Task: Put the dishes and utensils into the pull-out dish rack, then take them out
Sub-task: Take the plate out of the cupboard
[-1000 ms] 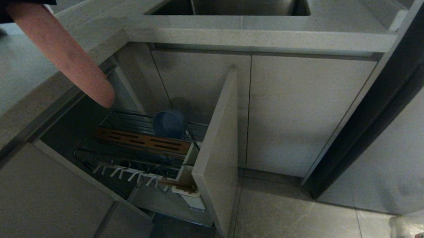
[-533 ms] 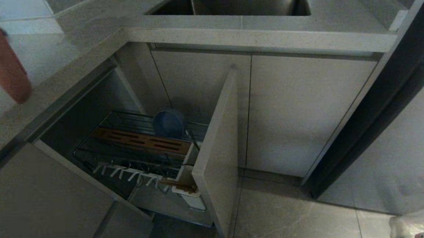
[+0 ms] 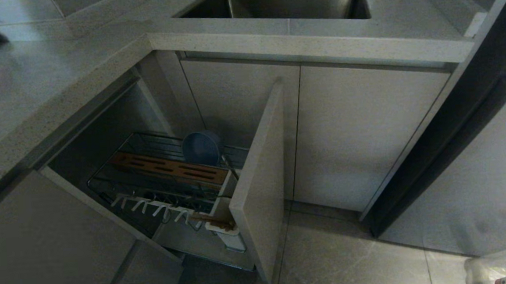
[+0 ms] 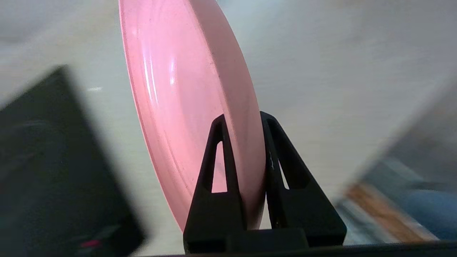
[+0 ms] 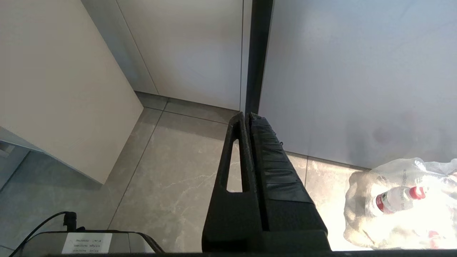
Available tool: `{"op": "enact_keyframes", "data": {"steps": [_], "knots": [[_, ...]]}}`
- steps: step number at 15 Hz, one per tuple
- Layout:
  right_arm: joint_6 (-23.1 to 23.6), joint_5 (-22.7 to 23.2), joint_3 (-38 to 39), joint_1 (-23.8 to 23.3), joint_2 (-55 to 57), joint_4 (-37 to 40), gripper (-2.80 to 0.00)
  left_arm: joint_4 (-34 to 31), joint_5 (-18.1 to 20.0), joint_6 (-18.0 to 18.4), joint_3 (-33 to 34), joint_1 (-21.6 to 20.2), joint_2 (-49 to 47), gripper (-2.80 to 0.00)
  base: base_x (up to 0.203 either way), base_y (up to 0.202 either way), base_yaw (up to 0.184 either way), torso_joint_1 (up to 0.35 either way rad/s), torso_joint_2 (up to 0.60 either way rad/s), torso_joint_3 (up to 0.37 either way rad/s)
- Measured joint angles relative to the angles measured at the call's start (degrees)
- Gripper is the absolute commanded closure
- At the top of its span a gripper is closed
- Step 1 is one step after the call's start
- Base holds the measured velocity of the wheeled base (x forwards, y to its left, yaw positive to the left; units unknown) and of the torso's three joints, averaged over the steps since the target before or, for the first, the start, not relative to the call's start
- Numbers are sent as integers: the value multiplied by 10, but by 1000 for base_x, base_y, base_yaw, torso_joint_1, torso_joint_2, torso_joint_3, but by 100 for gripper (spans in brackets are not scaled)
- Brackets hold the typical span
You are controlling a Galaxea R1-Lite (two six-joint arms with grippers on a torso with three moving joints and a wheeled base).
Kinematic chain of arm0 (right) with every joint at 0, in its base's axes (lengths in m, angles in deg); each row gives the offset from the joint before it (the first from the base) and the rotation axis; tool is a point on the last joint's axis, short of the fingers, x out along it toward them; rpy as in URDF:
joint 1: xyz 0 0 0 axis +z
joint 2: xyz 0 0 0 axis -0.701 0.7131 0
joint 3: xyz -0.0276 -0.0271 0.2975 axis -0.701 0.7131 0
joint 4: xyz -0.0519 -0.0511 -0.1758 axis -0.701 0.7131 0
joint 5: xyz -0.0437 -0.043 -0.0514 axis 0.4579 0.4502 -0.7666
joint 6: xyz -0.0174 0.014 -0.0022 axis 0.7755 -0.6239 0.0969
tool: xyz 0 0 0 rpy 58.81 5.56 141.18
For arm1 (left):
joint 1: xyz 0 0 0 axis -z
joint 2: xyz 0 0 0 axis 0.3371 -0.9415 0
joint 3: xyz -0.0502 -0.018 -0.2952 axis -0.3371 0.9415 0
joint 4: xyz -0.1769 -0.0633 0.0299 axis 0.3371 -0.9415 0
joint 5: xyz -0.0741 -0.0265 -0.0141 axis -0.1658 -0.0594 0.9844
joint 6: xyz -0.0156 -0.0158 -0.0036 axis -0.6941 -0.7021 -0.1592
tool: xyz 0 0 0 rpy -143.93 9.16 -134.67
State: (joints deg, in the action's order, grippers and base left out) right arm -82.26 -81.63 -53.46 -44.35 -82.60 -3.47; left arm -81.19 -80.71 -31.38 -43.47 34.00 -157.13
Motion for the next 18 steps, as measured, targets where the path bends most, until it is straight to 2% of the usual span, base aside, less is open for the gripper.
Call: {"op": "enact_keyframes", "data": {"steps": [5, 8, 12, 18], "knots": [[0, 0, 0, 0, 0, 0, 0, -6, -7, 6, -3, -62, -36, 0, 0, 0, 0, 0, 0, 0], [0, 0, 0, 0, 0, 0, 0, -40, -26, 12, -4, -91, -65, 0, 0, 0, 0, 0, 0, 0], [0, 0, 0, 0, 0, 0, 0, -45, -30, 48, -4, -120, -87, 0, 0, 0, 0, 0, 0, 0], [0, 0, 0, 0, 0, 0, 0, -104, -27, 60, -4, -141, -115, 0, 0, 0, 0, 0, 0, 0]]}}
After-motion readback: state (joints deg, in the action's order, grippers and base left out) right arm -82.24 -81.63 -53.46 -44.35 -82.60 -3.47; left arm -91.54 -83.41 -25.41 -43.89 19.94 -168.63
